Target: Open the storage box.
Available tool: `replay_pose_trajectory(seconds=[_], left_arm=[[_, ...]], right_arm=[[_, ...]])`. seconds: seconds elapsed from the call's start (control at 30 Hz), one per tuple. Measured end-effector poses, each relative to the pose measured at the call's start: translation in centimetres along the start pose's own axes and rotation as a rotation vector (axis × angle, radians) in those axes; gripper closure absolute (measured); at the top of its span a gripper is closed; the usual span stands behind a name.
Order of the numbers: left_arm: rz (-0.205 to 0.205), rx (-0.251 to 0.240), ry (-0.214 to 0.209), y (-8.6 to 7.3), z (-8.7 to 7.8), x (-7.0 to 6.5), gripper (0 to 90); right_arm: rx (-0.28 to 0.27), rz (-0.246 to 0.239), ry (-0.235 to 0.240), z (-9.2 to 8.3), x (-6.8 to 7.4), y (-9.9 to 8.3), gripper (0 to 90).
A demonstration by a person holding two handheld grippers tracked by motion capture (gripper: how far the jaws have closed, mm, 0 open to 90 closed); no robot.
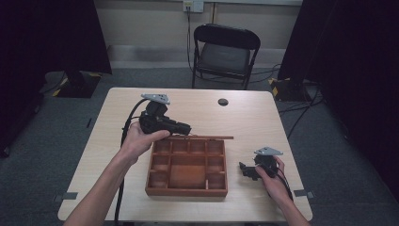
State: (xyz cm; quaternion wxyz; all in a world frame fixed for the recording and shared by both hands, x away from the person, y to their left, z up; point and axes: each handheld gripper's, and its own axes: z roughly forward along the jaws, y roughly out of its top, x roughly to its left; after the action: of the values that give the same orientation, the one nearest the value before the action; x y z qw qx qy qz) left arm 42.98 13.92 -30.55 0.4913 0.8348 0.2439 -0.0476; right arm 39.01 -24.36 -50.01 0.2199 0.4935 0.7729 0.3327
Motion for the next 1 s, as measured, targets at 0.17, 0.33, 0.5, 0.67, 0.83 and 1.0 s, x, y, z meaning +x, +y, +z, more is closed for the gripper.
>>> replay_pose_trajectory(seconds=[0.17, 0.33, 0.5, 0.67, 0.83, 1.0], left_arm=[[-0.002, -0.007, -0.002, 0.11, 0.08, 0.2, 82.5], [-0.005, -0.01, -0.001, 0.26, 0.14, 0.33, 82.5], [-0.008, -0.008, -0.001, 0.42, 0.1, 0.46, 82.5], [-0.004, -0.014, 0.005, 0.65, 0.03, 0.53, 83.9], [0.0, -0.013, 0.004, 0.73, 0.03, 0.59, 84.0], [0.001, -0.014, 0.004, 0.75, 0.03, 0.61, 84.0]], right_arm=[[0.0, 0.001, 0.0, 0.0, 0.01, 0.0, 12.2], [0.0, 0.001, 0.0, 0.0, 0.01, 0.0, 12.2], [0.0, 0.001, 0.0, 0.0, 0.01, 0.0, 12.2], [0.0, 0.001, 0.0, 0.0, 0.01, 0.0, 12.2], [0.0, 0.001, 0.0, 0.0, 0.0, 0.0, 12.2], [0.0, 0.001, 0.0, 0.0, 0.01, 0.0, 12.1]])
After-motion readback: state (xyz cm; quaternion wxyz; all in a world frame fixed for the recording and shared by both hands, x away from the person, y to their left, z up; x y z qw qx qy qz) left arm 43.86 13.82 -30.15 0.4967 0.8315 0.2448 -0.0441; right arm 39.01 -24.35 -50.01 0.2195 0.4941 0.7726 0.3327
